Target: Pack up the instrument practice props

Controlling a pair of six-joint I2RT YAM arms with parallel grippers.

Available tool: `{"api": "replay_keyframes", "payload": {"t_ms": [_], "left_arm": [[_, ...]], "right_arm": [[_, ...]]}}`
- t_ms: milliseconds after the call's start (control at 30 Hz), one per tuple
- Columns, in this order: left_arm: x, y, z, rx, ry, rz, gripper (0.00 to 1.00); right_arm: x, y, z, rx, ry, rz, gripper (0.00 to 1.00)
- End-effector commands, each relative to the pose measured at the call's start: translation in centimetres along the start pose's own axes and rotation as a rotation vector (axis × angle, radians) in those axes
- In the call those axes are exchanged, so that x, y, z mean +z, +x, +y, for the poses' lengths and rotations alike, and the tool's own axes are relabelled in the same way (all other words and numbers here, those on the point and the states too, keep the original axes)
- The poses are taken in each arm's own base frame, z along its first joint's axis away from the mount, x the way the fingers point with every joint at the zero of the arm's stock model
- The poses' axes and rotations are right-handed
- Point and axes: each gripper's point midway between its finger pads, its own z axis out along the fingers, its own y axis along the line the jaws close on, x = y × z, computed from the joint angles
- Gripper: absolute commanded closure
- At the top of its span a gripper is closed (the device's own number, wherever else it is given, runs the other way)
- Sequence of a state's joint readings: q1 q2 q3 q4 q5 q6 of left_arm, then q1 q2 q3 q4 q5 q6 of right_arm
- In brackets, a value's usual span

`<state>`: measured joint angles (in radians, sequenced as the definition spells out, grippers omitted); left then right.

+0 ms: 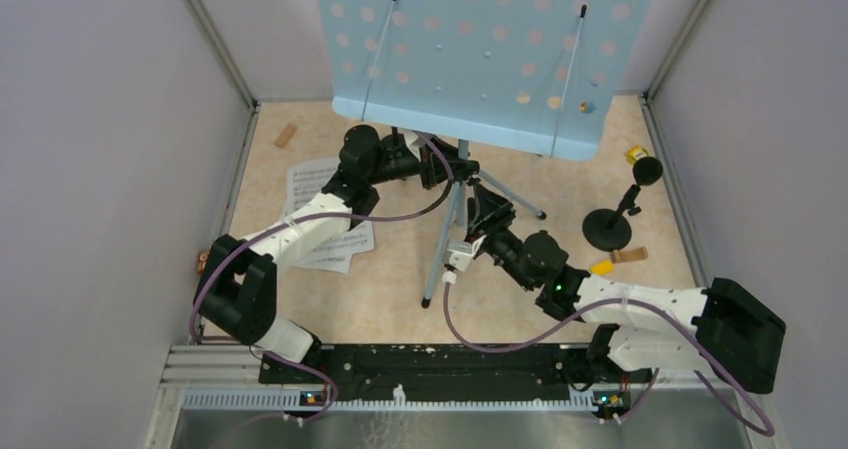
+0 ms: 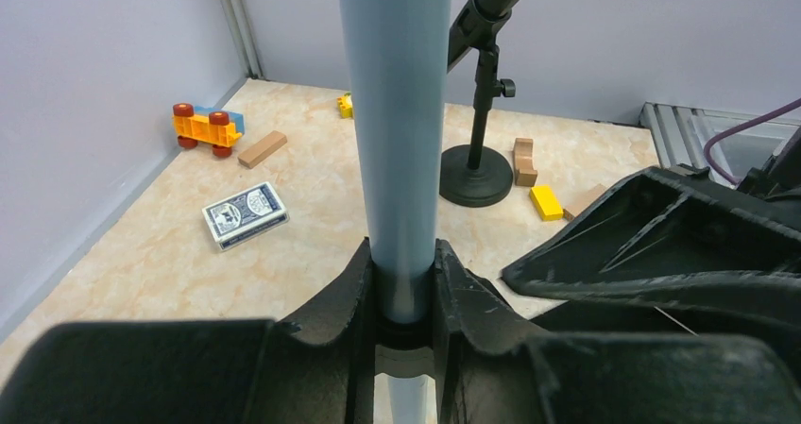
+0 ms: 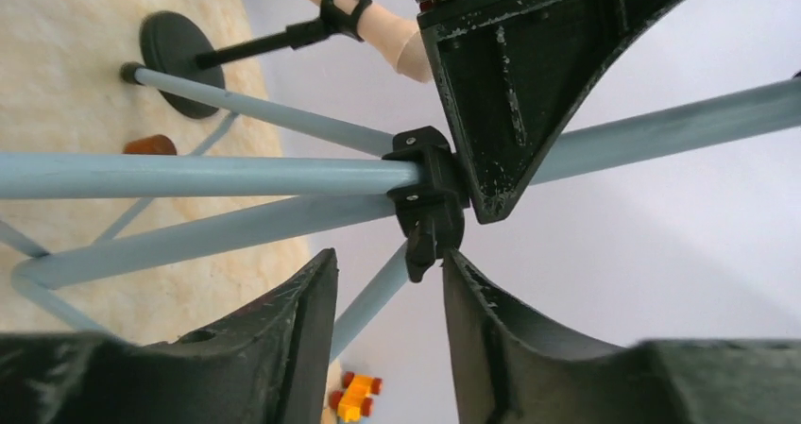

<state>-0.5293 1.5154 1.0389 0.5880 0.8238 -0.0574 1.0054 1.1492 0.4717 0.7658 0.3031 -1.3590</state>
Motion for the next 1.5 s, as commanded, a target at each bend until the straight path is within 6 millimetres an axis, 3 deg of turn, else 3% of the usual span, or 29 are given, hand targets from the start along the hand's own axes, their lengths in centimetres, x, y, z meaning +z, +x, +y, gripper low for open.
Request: {"api": "replay_keyframes", "payload": {"t_ms": [0,100,133,267,367,500,700,867,1000,1233,1467], "left_arm": [[0.0,3.0,0.2,-0.061,0.006,0.079,0.99],[0.0,3.0,0.2,-0.057,0.004,0.08,0.99],[0.0,3.0,0.3,-0.058,0.002,0.081,0.99],[0.1,3.2,0.2,-0.067,0.008,0.083,0.99],[0.2,3.3,0.1,-0.075,0.015,0.084,0.99],[0.1,3.2,0.1,-0.071,0.01,0.084,0.99],[0.2,3.3,0.2,-0.073,0.012,0.086,0.99],[0.0,3.1,0.2,-0.067,0.008,0.084,1.0],[0.1,3.0,0.2,-0.065,0.009,0.082,1.0],[0.0,2.8,0.2,-0.063,0.008,0.08,1.0],[0.0,2.9,0.1,-0.064,0.009,0.082,0.99]], "right_arm": [[-2.1,-1.4,-2.4,0.278,0.1,-0.068,0.46],[-3.9,-1.2,-3.1,0.483,0.143,-0.092,0.38],[-4.6,-0.8,-2.4,0.574,0.151,-0.087,0.37],[-6.7,2.3,-1.7,0.931,0.304,0.011,0.37],[-7.0,5.2,-0.2,1.176,0.351,0.096,0.4],[-6.2,7.7,-0.9,1.578,0.418,0.181,0.41],[-4.3,5.1,-4.3,2.126,0.39,-0.002,0.46],[-2.9,2.3,-5.3,2.536,0.292,-0.139,0.49],[-1.8,1.0,-5.6,2.692,0.206,-0.208,0.49],[-0.3,0.6,-5.7,2.757,0.166,-0.215,0.5],[0.5,0.3,-4.6,2.795,0.118,-0.199,0.61]]}}
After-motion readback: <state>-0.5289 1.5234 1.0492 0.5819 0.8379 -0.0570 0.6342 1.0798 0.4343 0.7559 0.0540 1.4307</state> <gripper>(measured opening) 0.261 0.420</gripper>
